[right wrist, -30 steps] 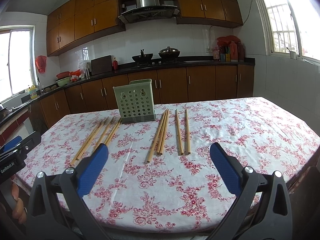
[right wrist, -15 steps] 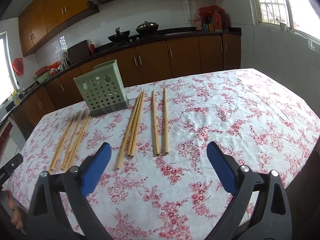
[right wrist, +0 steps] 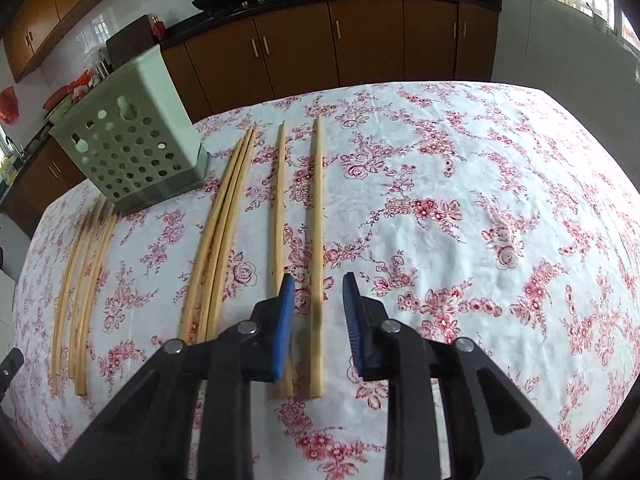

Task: Organize utensils
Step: 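Grasp a bamboo chopstick with the right gripper while the left gripper grasps another chopstick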

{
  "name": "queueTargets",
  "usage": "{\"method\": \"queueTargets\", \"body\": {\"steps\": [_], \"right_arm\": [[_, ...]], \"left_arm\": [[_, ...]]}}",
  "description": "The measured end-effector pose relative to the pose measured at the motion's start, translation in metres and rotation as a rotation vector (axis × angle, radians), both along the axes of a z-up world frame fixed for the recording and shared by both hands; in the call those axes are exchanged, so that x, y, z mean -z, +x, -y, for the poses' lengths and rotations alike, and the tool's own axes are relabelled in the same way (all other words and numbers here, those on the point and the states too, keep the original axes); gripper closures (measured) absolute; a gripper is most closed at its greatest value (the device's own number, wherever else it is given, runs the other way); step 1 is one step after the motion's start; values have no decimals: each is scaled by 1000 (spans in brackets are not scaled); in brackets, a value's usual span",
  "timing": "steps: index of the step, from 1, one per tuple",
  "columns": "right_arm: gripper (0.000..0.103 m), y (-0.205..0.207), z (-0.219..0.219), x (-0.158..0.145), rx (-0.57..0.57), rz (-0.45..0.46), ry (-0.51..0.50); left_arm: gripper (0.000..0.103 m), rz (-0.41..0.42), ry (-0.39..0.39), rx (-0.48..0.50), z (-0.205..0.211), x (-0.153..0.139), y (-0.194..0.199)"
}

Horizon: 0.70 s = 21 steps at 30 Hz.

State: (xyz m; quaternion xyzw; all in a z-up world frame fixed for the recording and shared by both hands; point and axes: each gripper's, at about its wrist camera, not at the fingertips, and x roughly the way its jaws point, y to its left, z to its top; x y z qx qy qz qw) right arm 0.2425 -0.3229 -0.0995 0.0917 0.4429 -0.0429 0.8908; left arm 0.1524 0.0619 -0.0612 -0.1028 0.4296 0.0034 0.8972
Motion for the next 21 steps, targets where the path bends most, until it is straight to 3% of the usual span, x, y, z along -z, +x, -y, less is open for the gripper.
{"method": "queueTargets", "body": {"steps": [4, 7, 12, 21], "right_arm": [[94, 10, -2, 12, 4, -26, -33], [95, 8, -1, 14, 25, -19, -84], [95, 9, 8, 13, 49, -18, -85], [95, 10, 6, 13, 32, -18, -94]], "left_arm": [[33, -4, 4, 28, 0, 5, 12], [44, -8, 2, 64, 2, 8, 23], [71, -38, 21, 133, 10, 16, 47], [92, -98, 67, 194, 24, 31, 64]]}}
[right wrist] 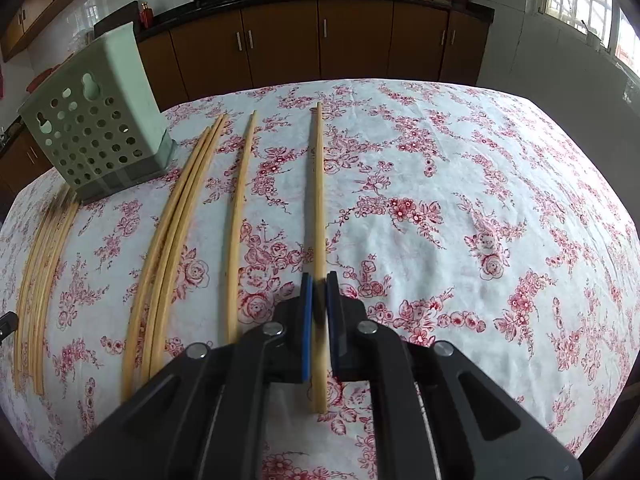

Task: Organize utensils
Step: 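Grasp a bamboo chopstick with the right gripper while the left gripper grasps another chopstick, then lift the held chopsticks with both grippers and carry them above the green holder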

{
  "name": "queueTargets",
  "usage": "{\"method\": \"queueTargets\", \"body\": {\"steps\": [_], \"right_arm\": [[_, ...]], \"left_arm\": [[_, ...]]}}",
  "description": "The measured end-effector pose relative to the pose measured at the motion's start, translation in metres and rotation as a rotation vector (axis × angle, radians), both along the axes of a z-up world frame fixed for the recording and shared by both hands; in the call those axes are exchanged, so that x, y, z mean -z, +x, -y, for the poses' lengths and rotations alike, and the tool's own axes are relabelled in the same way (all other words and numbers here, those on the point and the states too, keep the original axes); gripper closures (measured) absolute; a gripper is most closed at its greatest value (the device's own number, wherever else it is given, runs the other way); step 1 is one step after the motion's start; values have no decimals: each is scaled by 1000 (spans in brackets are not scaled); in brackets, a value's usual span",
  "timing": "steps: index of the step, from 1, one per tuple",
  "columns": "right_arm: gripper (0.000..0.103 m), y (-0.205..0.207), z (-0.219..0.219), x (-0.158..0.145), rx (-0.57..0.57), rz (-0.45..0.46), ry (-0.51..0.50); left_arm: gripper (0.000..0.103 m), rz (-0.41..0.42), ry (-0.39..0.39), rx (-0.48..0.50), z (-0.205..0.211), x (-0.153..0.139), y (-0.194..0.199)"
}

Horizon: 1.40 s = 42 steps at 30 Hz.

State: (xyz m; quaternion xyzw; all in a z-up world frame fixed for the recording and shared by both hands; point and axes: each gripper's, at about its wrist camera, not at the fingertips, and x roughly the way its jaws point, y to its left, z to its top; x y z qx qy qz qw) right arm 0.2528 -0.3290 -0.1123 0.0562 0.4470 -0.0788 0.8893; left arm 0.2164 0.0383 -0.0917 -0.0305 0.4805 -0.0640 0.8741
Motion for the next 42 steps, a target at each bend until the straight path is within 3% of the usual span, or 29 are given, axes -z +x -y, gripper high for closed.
{"method": "queueTargets", "body": {"steps": [6, 15, 27, 42], "right_arm": [[95, 6, 2, 0, -13, -2, -15], [95, 45, 23, 0, 31, 15, -22], [93, 23, 18, 3, 19, 37, -45], [92, -2, 14, 3, 11, 50, -53]], "left_arm": [[96, 7, 7, -22, -6, -1, 13], [96, 49, -16, -83, -27, -1, 67], [94, 102, 4, -49, -28, 4, 21], [94, 116, 41, -53, -24, 5, 8]]}}
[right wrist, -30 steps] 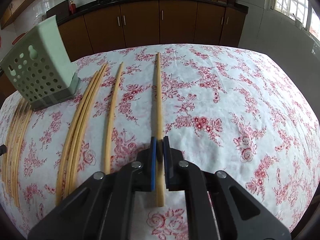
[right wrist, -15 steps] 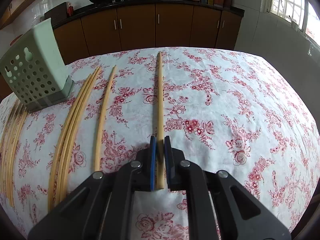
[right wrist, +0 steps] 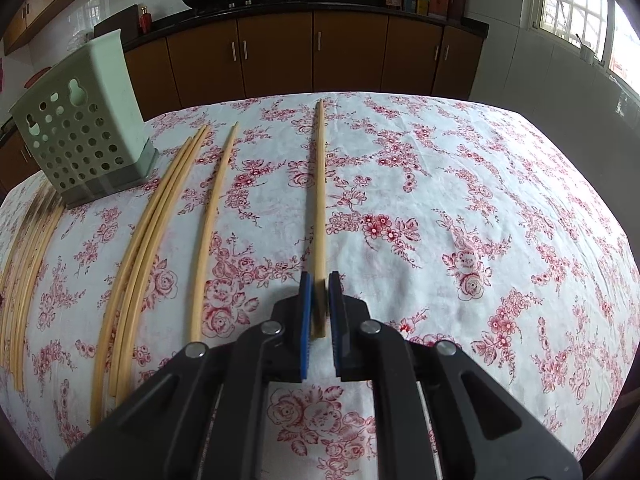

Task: Organize utensils
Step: 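Lift the held chopsticks with both grippers and carry them above the green holder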

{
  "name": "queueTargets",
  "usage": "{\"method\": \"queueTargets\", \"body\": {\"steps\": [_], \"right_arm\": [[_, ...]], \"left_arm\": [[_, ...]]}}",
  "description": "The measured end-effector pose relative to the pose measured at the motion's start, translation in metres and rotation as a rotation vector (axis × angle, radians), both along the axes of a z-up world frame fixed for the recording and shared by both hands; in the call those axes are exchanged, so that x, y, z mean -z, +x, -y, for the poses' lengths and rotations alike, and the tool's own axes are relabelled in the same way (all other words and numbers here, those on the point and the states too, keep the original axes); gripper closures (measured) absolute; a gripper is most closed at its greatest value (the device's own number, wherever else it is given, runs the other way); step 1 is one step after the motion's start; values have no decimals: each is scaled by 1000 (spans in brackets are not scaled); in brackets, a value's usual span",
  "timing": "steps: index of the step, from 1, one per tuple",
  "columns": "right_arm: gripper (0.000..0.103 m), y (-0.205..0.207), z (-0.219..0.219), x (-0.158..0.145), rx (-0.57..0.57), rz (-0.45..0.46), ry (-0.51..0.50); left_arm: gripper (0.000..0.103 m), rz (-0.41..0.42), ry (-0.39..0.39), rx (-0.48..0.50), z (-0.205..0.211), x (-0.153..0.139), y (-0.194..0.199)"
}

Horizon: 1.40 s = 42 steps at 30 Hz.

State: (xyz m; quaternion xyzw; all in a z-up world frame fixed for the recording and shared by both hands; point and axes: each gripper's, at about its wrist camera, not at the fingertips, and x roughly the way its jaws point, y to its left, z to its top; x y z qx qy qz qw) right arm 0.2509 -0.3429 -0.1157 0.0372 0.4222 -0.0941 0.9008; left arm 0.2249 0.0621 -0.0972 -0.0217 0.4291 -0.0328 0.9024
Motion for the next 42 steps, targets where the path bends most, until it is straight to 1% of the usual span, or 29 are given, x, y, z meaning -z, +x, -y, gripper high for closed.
{"method": "queueTargets", "body": {"steps": [7, 11, 12, 14, 16, 19, 22, 28, 32, 35, 42], "right_arm": [[94, -6, -2, 0, -5, -4, -10], [95, -11, -2, -3, -16, -3, -11], [95, -15, -1, -7, -16, 9, -3], [95, -25, 0, -18, -16, 47, -12], [95, -33, 1, -34, -17, 103, -24], [95, -45, 5, -61, -14, 181, -30], [95, -54, 10, -88, -6, 258, -29], [95, -64, 17, -131, 0, 392, -9], [95, -64, 22, -148, 4, 441, 17], [95, -64, 25, -158, 8, 467, 27], [95, -56, 29, -173, 17, 492, 24]], "left_arm": [[94, -2, 19, -6, 2, -2, -12], [96, -3, 38, 5, 3, -3, -16], [96, -8, 50, 10, 4, -3, -18], [96, -14, 45, 11, 2, -6, -20], [96, 15, 36, 8, 0, -17, -24], [96, 78, 13, 0, -5, -39, -30], [96, 167, -14, -13, -11, -70, -36], [96, 307, -57, -47, -20, -122, -38], [96, 371, -86, -80, -26, -150, -32], [96, 399, -93, -92, -28, -165, -25], [96, 422, -83, -117, -32, -181, -11]]}}
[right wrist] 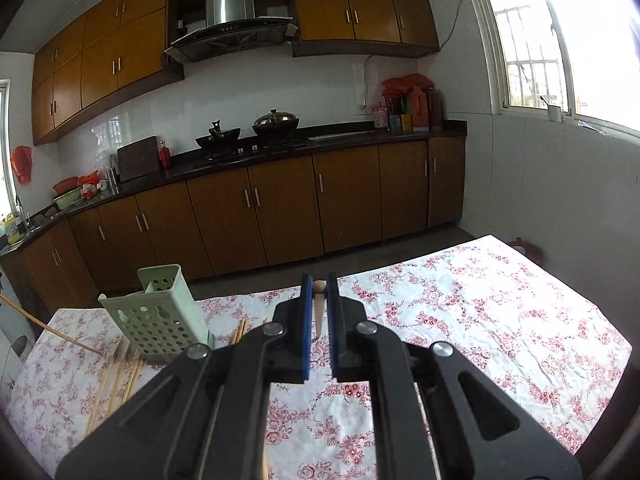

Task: Organize utensils
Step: 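Lift the held chopsticks with both grippers and carry them above the green holder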

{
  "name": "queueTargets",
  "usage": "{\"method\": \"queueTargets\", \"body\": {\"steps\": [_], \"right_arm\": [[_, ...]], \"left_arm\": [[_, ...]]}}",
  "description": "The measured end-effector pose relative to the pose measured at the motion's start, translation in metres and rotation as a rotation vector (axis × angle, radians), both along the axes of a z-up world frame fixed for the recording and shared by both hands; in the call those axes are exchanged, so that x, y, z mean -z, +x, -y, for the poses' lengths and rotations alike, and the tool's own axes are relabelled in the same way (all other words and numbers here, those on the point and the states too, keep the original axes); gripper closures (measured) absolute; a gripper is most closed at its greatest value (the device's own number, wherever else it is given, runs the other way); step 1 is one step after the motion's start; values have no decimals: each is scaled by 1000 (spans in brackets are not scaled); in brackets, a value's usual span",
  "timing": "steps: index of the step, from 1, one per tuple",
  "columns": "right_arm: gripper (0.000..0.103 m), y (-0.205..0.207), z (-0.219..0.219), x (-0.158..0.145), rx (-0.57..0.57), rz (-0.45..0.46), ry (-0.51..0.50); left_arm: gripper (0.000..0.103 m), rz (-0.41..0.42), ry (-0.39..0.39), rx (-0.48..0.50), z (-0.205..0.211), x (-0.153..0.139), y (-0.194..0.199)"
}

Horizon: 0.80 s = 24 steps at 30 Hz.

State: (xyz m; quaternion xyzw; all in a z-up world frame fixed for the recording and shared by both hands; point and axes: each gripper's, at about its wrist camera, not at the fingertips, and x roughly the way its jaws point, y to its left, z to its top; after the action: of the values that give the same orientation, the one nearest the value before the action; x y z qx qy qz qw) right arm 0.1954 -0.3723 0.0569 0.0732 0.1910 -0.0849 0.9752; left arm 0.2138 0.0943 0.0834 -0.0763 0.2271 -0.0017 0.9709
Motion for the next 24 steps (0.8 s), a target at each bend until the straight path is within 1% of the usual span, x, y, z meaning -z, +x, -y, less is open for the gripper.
{"method": "queueTargets", "body": {"steps": [3, 7, 12, 15, 18, 20, 24], "right_arm": [[95, 10, -2, -15, -9, 17, -16], [95, 19, -6, -52, -35, 73, -4], [95, 18, -12, -110, -93, 197, 61], [95, 15, -19, -138, -139, 273, 104], [95, 16, -27, -151, -189, 312, 142], [95, 21, -34, -153, -211, 311, 149], [95, 33, -50, -147, -253, 274, 149]], "left_arm": [[96, 10, 14, -9, -1, -9, 6], [96, 50, 13, -7, 0, -36, 8], [96, 148, -13, 35, 14, -85, 6], [96, 222, -56, 64, 25, -114, 5], [96, 283, -99, 81, 39, -129, 5], [96, 303, -117, 92, 50, -131, 8], [96, 267, -136, 129, 70, -117, 17]]}}
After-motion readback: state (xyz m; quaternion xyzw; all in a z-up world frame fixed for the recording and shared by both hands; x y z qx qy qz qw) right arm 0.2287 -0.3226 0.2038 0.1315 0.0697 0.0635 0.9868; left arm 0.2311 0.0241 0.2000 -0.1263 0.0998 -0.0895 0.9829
